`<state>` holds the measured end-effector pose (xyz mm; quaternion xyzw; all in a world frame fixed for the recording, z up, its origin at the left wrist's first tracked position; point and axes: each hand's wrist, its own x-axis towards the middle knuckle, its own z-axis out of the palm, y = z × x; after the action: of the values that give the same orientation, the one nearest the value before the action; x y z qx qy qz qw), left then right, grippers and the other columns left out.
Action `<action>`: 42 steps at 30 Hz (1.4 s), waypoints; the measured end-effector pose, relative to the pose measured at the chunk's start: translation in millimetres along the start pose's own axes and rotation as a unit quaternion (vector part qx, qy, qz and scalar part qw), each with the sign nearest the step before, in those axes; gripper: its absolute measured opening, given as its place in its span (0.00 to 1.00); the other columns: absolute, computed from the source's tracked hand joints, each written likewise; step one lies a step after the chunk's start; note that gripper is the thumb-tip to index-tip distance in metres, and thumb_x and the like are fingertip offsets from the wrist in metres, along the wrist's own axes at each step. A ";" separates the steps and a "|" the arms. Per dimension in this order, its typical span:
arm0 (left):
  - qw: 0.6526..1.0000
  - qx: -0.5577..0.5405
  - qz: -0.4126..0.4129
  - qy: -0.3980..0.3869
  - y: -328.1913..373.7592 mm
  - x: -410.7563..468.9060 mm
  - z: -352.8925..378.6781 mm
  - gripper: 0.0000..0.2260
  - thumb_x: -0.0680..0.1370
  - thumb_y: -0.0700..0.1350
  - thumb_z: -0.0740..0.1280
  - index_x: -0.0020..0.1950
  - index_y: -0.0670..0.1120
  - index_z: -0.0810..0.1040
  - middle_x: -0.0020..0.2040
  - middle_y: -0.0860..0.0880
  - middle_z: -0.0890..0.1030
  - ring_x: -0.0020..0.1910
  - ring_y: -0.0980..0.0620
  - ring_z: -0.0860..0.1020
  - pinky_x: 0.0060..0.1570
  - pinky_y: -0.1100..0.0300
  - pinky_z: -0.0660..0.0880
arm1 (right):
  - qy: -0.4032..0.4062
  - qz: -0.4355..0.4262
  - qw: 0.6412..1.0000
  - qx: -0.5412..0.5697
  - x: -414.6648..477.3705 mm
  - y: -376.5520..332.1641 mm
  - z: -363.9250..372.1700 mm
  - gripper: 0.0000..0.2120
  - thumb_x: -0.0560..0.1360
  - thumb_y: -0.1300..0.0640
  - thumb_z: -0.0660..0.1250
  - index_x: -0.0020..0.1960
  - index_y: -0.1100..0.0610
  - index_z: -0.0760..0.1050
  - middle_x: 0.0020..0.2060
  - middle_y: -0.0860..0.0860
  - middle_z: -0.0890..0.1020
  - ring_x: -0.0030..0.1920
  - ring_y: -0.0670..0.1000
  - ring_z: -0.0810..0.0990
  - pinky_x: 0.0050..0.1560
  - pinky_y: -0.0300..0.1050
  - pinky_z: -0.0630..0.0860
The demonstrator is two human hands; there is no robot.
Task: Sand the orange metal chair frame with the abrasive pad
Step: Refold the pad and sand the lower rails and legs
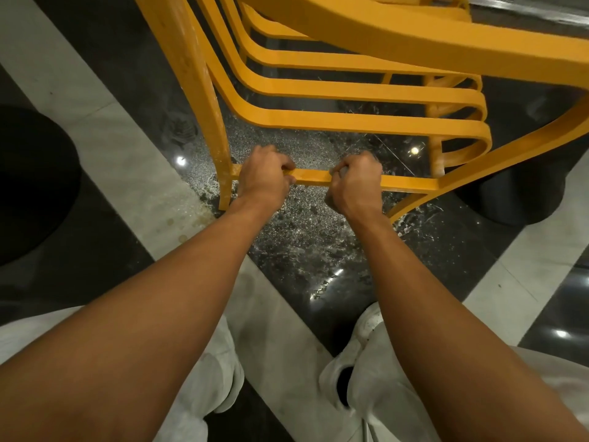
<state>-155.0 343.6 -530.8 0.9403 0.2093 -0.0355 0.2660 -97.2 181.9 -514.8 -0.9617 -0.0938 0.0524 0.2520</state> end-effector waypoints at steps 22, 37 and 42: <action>1.000 -0.019 -0.006 0.003 -3.0 -1.9 -3.8 0.14 0.80 0.43 0.75 0.66 0.48 0.84 0.63 0.47 0.79 0.65 0.45 0.73 0.65 0.50 0.74 | -0.072 -0.059 0.995 -0.021 -8.3 -19.7 7.0 0.05 0.80 0.60 0.70 0.51 0.61 0.84 0.49 0.51 0.74 0.46 0.48 0.73 0.47 0.38 0.71; 1.000 -0.001 0.014 0.019 -9.8 -8.9 -4.4 0.16 0.80 0.47 0.74 0.68 0.49 0.83 0.65 0.49 0.78 0.67 0.47 0.70 0.67 0.51 0.69 | -0.048 -0.013 0.999 0.008 1.9 -15.0 1.7 0.06 0.81 0.62 0.69 0.49 0.60 0.85 0.41 0.49 0.80 0.33 0.38 0.76 0.32 0.23 0.70; 1.000 -0.012 -0.014 0.018 -5.0 -6.6 -6.8 0.15 0.79 0.46 0.75 0.66 0.48 0.84 0.64 0.48 0.78 0.67 0.46 0.72 0.69 0.49 0.72 | -0.064 -0.073 0.995 -0.002 -9.5 -25.6 15.0 0.05 0.80 0.61 0.70 0.50 0.60 0.85 0.48 0.51 0.75 0.44 0.46 0.72 0.40 0.22 0.63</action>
<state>-163.4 348.5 -526.2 0.9347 0.2273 -0.0194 0.2725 -112.6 209.0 -514.6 -0.9476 -0.1794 0.0951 0.2465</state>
